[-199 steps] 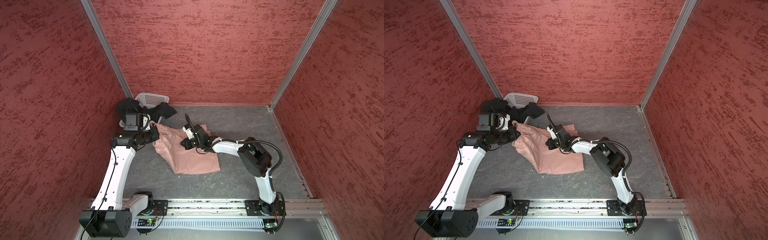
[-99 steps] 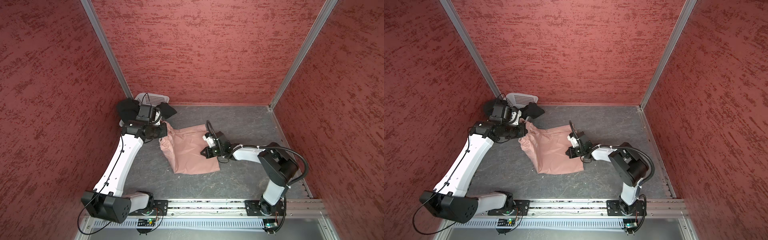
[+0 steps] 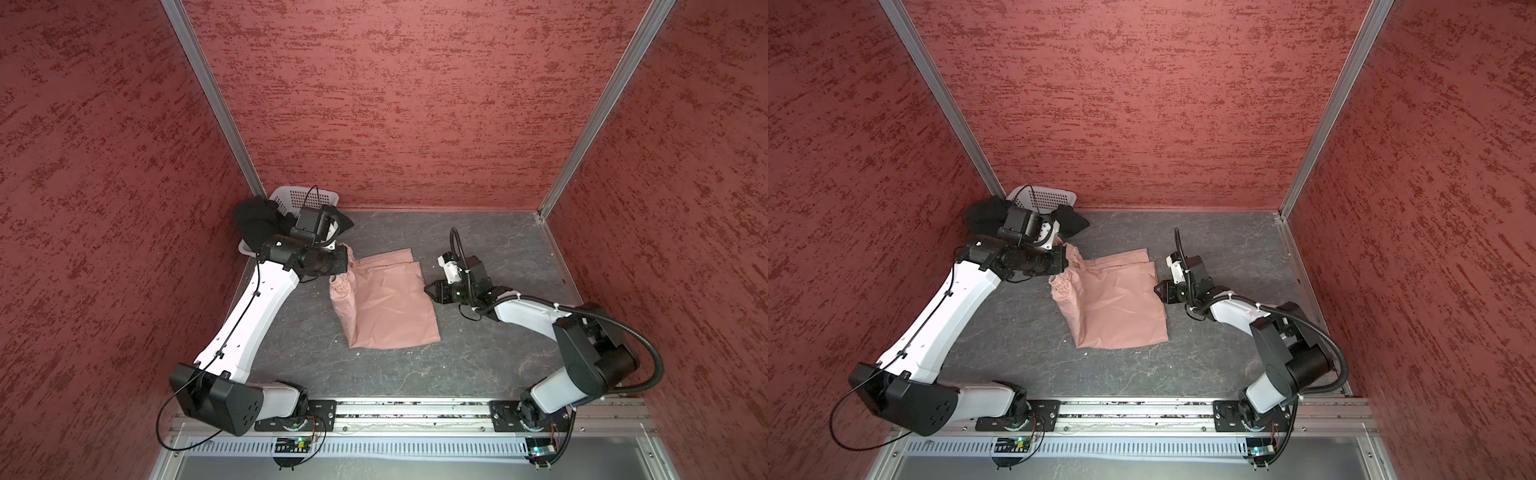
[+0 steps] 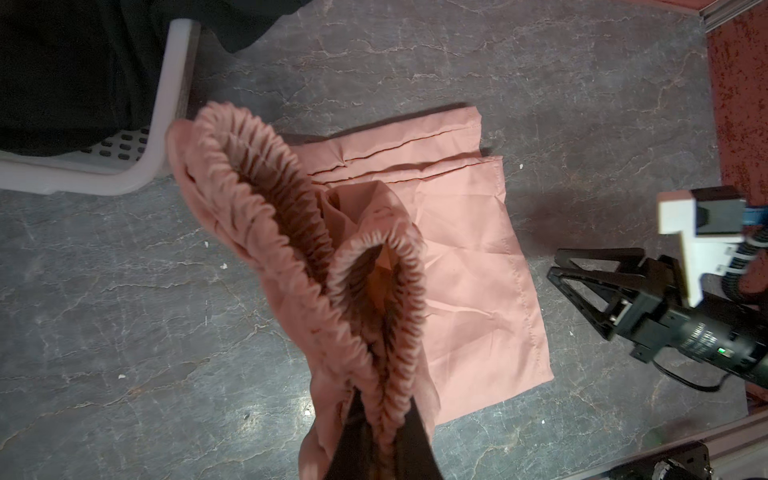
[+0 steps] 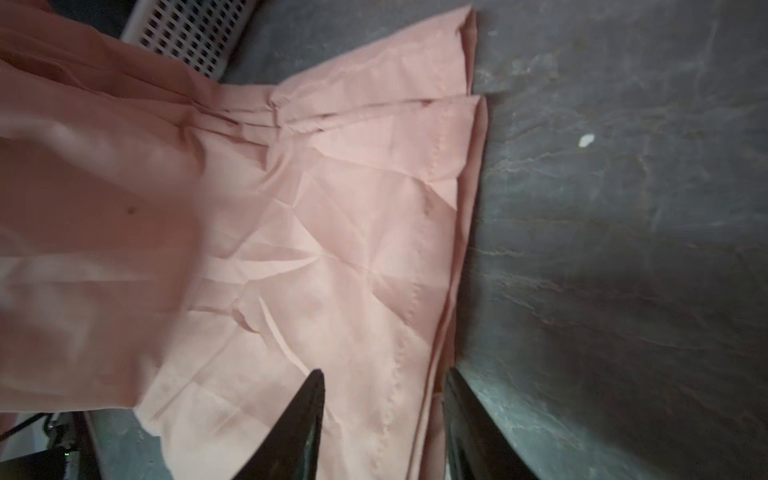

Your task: Fold and stack the shorts

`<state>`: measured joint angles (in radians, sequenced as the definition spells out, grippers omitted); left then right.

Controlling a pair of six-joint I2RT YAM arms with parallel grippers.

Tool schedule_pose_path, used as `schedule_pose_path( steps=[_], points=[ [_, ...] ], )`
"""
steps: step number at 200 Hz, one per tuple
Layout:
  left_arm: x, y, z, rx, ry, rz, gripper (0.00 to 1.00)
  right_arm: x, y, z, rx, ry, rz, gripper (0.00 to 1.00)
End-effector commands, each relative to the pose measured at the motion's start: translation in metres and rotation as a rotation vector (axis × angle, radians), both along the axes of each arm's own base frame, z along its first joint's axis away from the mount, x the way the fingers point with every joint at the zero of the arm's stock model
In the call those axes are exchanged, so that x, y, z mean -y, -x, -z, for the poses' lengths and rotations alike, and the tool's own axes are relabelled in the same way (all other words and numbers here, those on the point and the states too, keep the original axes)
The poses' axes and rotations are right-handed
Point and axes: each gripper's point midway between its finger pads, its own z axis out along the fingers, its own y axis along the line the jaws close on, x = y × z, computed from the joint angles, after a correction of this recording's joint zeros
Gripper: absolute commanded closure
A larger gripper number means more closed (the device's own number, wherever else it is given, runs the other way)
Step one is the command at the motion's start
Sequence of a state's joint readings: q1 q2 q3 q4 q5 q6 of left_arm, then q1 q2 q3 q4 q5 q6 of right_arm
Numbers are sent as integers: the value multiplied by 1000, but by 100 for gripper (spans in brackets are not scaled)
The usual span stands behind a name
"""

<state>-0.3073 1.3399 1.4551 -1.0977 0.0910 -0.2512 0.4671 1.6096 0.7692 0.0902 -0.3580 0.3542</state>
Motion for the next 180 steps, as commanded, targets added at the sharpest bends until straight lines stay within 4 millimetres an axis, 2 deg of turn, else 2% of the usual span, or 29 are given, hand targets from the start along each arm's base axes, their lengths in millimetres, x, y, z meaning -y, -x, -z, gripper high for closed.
schedule_pose_path(
  steps=[1,40,62,99,118,157,172,180],
  points=[
    [16,-6,-13,51,41,6,100,-2,-5,14,-4,11,-15,64],
    [41,-5,-3,28,32,50,100,-10,-10,20,-18,-17,-28,82],
    [49,-8,4,7,15,67,100,-14,-10,28,-40,-35,-34,86],
    [77,-14,7,-2,24,117,100,-14,-8,37,-63,-42,-25,86],
    [103,-13,12,-18,50,162,100,-13,-8,38,-63,-48,-20,87],
    [157,-15,37,-74,91,246,100,-17,-9,36,-64,-78,-16,86],
    [175,-14,47,-96,78,273,100,-17,-10,34,-63,-81,-14,82],
    [184,-13,52,-106,73,291,100,-17,-11,34,-63,-81,-8,74]
  ],
)
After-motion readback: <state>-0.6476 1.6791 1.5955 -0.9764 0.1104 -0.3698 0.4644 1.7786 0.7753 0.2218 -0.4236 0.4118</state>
